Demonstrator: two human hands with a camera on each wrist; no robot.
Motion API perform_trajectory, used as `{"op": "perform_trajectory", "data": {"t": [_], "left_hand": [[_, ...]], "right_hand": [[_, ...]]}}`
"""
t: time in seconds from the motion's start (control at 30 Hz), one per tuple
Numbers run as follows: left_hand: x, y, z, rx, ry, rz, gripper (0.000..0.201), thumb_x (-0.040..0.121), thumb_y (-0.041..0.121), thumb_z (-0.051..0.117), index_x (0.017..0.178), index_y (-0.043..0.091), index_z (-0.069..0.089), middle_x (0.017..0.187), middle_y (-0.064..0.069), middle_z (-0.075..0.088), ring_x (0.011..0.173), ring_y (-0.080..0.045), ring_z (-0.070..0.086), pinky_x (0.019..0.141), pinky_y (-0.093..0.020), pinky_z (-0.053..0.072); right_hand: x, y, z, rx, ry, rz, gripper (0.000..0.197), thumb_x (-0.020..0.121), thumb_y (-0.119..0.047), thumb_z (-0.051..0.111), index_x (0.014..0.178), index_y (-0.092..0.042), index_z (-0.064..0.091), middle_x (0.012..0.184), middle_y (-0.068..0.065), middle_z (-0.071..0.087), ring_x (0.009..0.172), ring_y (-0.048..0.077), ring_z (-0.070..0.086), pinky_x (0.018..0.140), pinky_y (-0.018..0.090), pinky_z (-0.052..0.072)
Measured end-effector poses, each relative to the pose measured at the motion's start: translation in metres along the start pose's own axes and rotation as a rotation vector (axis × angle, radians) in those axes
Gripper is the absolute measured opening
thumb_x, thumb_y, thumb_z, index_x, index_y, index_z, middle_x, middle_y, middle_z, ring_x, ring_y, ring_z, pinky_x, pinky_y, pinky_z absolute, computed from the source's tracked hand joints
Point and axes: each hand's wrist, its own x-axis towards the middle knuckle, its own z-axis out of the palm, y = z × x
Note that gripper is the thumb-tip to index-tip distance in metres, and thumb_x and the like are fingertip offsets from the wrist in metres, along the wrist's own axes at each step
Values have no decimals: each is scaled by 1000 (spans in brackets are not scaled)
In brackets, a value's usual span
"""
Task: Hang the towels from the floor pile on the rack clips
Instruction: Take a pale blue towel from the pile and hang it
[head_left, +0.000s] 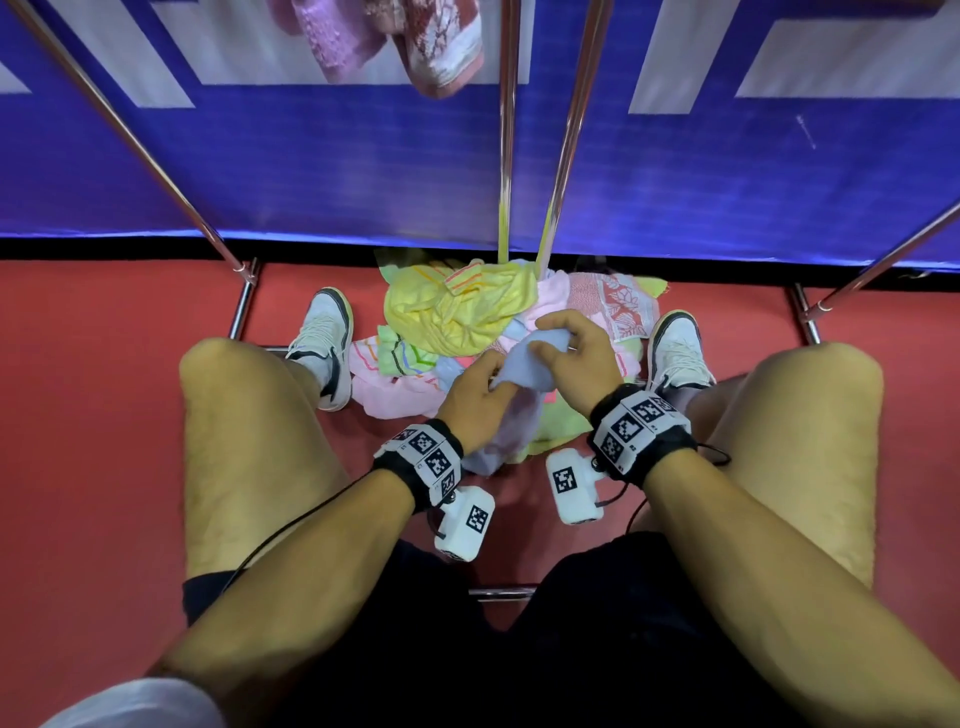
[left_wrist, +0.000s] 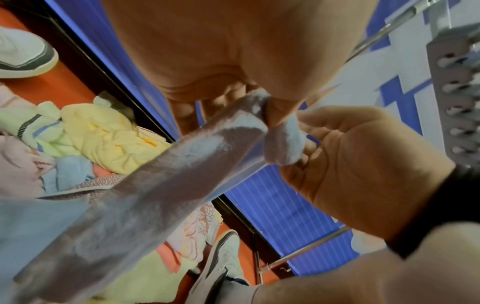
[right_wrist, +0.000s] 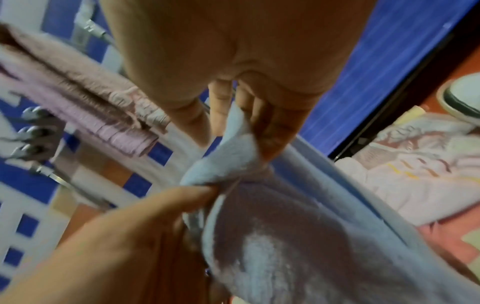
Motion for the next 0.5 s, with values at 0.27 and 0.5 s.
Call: {"op": "perform_trajectory", "data": {"t": [0.27, 0.5], "left_hand": [[4, -2, -14, -163, 52, -39, 25, 98, 28, 51, 103, 6, 62, 95, -20, 65, 85, -18, 56, 79, -38, 47], [9, -2, -14, -118, 51, -89, 31, 87, 34, 71, 70, 19, 49, 60, 11, 43, 55, -6, 38, 56, -23, 31]], "right_hand": [[-12, 0, 8, -295, -372, -71, 53, 76, 0, 62, 126, -19, 60, 122, 2, 63, 77, 2, 60, 72, 14, 46], [0, 4, 1, -467, -111, -180, 35, 81, 2, 61, 112, -9, 72, 107, 10, 73, 100, 27, 66, 86, 23, 45]]}}
